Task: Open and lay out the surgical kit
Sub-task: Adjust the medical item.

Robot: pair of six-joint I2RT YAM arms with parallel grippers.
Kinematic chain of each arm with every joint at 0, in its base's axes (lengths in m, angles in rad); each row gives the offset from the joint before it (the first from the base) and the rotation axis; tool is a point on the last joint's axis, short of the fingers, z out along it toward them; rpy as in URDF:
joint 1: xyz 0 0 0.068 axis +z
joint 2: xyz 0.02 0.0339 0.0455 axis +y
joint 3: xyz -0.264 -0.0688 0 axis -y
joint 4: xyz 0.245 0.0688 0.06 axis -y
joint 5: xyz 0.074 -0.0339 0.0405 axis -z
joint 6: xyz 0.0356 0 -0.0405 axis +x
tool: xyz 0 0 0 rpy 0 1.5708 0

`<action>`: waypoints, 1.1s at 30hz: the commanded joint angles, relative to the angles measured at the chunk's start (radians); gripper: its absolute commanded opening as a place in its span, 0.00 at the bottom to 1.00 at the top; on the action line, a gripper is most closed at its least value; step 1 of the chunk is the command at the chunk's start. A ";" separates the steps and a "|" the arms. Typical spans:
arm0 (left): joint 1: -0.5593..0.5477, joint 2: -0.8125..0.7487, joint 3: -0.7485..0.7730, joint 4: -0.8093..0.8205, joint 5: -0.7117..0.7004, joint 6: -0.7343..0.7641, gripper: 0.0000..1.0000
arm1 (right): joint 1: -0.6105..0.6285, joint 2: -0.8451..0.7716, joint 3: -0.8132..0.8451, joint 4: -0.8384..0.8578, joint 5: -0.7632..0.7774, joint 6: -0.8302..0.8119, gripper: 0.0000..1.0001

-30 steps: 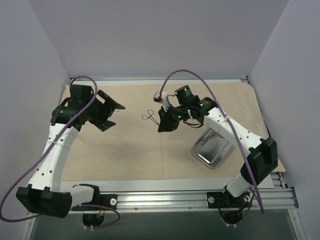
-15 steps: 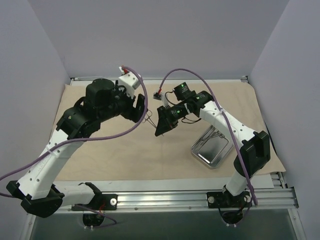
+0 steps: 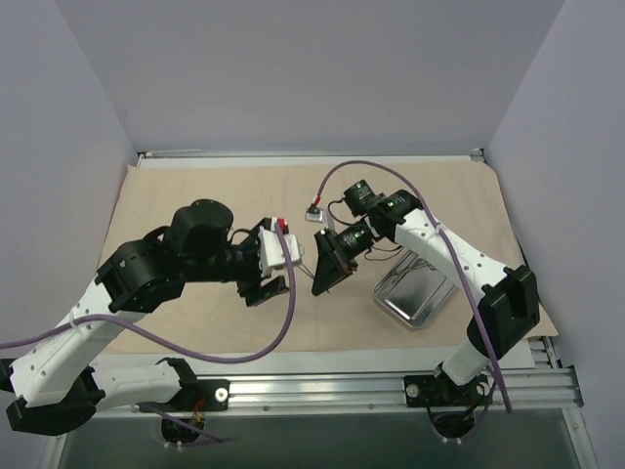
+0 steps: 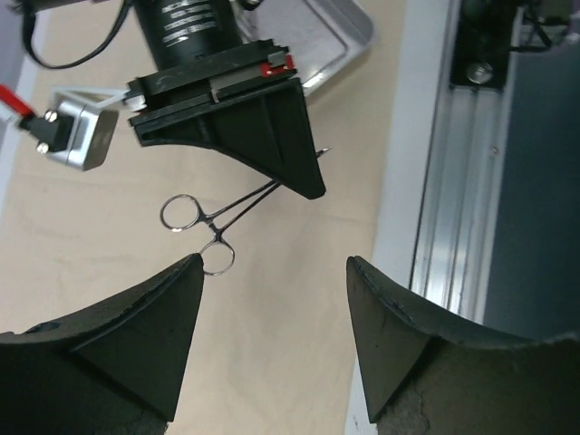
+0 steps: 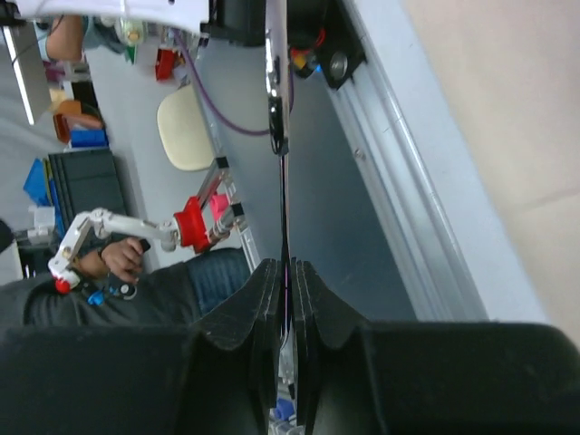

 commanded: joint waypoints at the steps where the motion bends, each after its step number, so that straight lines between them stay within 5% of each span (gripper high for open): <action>1: -0.080 -0.069 -0.048 -0.043 0.033 0.040 0.73 | 0.079 -0.077 -0.029 -0.083 -0.076 0.006 0.00; 13: -0.320 -0.080 -0.095 -0.167 0.005 0.147 0.70 | 0.241 -0.094 -0.017 -0.098 -0.116 -0.001 0.00; 33: -0.371 0.007 -0.089 -0.184 -0.061 0.243 0.51 | 0.337 -0.078 0.030 -0.109 -0.126 -0.005 0.00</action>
